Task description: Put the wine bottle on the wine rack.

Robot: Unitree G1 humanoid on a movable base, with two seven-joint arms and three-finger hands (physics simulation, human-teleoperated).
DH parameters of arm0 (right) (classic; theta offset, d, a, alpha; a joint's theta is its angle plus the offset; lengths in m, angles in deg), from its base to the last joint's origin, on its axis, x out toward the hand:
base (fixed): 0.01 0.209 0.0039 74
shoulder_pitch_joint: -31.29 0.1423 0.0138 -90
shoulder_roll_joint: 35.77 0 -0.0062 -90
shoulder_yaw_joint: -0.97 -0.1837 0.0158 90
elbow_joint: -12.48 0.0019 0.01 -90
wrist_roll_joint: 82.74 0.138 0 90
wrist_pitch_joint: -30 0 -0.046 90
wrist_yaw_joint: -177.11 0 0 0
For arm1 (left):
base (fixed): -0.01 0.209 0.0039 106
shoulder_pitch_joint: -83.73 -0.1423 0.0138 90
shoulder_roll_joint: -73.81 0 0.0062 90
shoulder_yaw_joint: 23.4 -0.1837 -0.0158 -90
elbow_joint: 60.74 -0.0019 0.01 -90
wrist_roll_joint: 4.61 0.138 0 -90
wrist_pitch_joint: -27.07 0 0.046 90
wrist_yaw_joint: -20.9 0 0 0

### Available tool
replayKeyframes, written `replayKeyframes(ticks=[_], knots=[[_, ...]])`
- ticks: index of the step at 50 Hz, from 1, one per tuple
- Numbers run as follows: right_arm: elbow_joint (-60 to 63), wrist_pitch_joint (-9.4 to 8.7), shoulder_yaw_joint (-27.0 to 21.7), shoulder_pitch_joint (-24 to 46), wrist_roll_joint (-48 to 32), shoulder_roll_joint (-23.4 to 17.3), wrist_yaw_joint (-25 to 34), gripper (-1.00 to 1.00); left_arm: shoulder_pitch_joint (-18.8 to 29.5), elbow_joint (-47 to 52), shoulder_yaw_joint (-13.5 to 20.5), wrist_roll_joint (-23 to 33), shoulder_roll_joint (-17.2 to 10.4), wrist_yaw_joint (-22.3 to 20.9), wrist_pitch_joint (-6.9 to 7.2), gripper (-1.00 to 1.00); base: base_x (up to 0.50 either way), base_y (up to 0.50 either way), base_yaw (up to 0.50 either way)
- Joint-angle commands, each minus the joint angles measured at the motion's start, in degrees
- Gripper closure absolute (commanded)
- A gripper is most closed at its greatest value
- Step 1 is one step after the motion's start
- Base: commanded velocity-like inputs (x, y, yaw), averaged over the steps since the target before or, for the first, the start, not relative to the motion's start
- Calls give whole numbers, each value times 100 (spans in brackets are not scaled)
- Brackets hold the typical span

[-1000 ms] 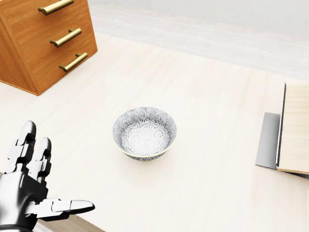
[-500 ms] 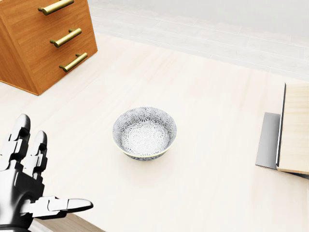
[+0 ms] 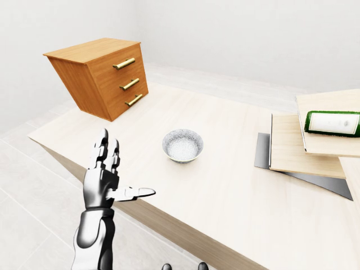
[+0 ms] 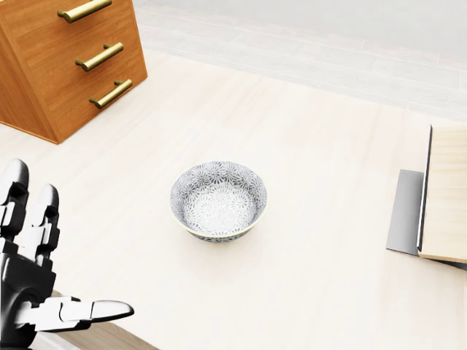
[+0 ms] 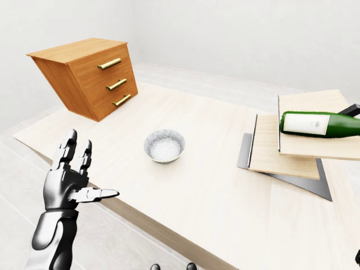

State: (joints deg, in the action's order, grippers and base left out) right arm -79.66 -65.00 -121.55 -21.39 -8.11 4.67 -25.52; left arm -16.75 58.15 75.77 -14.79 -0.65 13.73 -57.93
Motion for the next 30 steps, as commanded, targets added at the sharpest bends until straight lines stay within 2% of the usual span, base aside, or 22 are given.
replayKeyframes(ticks=[1, 4, 14, 19, 24, 30], knots=[[1520, 0, -363, -769, 81, 159, -502, -100, -66, 286, 41, -12, 20, -41, 0, -100, 0, 0, 0], [1873, 0, -651, -909, 358, 235, -688, -100, -109, 394, 36, -15, 36, -51, 0, -100, 0, 0, 0], [2891, 0, -1291, -1544, 885, 392, -738, -100, -191, 555, 62, -17, 78, -101, 0, -100, 0, 0, 0], [3380, 0, -1710, -1921, 1310, 479, -738, -100, -229, 520, 87, -20, 98, -148, 0, -100, 0, 0, 0], [3932, 0, -2328, -2347, 1926, 536, -738, -100, -246, 593, 125, -48, 104, -165, 0, -100, 0, 0, 0], [4297, 0, -2743, -2774, 2548, 646, -738, -100, -312, 673, 134, -57, 127, -205, 0, -100, 0, 0, 0]])
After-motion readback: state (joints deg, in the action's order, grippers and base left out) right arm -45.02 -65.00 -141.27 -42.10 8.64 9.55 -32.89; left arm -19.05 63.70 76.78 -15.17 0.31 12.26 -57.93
